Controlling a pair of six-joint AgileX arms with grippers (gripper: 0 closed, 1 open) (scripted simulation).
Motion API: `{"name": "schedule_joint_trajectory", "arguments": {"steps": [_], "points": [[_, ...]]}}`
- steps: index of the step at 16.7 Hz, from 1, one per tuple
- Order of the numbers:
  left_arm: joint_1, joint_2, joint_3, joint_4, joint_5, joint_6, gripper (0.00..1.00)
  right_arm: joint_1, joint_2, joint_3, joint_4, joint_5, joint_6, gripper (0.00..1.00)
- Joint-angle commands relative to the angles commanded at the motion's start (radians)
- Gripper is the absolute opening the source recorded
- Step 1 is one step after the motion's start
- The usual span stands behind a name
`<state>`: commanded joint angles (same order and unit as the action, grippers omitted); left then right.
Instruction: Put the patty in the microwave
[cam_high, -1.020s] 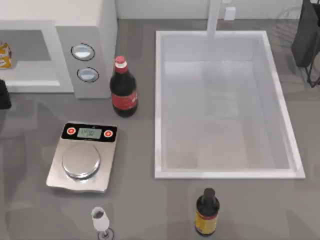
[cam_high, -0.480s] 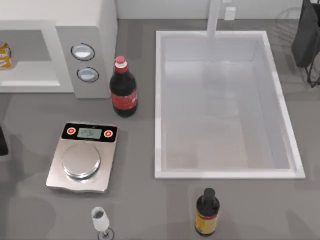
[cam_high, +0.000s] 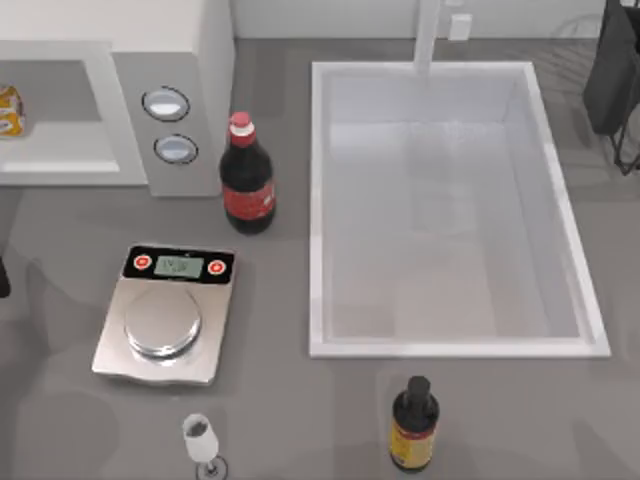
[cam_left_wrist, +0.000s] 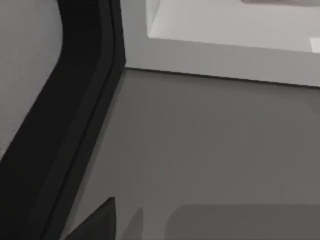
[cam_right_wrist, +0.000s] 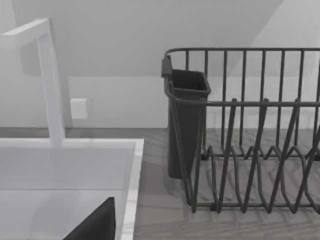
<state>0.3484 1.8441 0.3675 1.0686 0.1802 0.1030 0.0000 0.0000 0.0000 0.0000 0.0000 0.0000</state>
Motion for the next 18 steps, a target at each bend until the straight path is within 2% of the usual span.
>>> {"name": "schedule_joint_trajectory", "arguments": {"steps": [4,10,18], "points": [[-0.003,-0.090,0.046,-0.096,0.011,0.007,1.00,0.000,0.000,0.000,0.000,0.000,0.000,1.00],[-0.016,-0.268,0.100,-0.325,0.025,0.016,1.00,0.000,0.000,0.000,0.000,0.000,0.000,1.00],[-0.013,-0.464,0.112,-0.612,0.005,0.003,1.00,0.000,0.000,0.000,0.000,0.000,0.000,1.00]]}}
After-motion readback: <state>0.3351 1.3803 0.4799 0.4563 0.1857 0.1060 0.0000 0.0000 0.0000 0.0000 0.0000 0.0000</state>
